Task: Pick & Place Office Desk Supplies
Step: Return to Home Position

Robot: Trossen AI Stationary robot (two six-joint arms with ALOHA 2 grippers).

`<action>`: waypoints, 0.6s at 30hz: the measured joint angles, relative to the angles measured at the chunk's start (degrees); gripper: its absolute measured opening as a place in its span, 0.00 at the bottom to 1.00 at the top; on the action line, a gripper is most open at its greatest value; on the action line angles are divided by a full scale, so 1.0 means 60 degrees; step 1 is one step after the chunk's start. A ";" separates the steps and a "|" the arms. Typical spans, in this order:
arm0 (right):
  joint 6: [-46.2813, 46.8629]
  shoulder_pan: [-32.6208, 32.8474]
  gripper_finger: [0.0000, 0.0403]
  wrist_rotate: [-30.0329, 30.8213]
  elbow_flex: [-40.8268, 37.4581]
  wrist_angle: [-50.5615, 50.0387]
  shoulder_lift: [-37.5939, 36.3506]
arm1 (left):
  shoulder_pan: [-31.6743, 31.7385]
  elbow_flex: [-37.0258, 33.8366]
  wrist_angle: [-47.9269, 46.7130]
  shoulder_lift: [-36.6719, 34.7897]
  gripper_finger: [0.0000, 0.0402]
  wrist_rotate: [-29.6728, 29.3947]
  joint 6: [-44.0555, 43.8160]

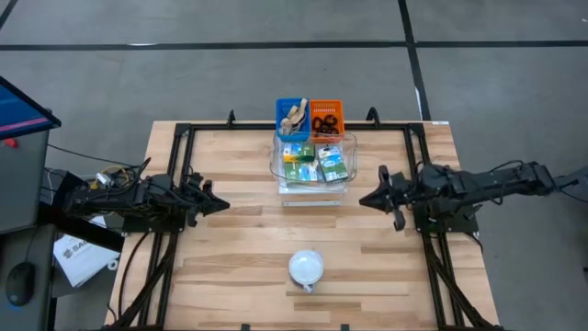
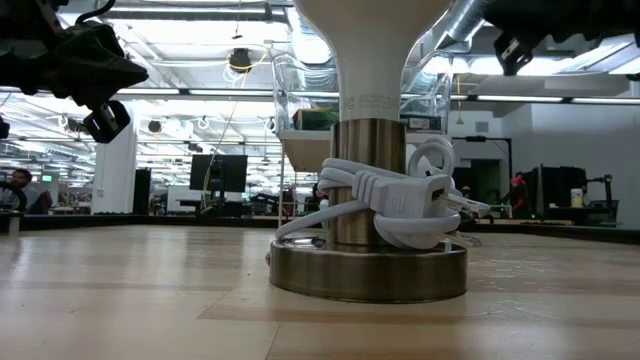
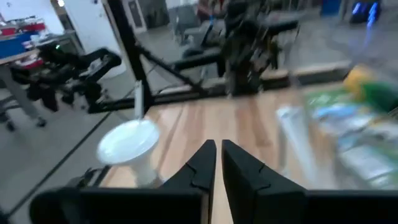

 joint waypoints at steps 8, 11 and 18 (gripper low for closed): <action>-0.1170 -0.0573 0.06 -0.0589 -0.0946 0.0467 -0.1551 | 0.0002 0.0000 0.0004 0.0003 0.02 -0.0004 -0.0004; -0.1299 -0.0706 0.06 -0.0622 -0.1527 0.0426 -0.2381 | 0.0003 0.0000 0.0004 0.0000 0.02 -0.0004 -0.0002; -0.1045 -0.0822 0.06 -0.0580 -0.2463 -0.0098 -0.4057 | 0.0003 0.0000 0.0004 0.0000 0.02 -0.0004 0.0000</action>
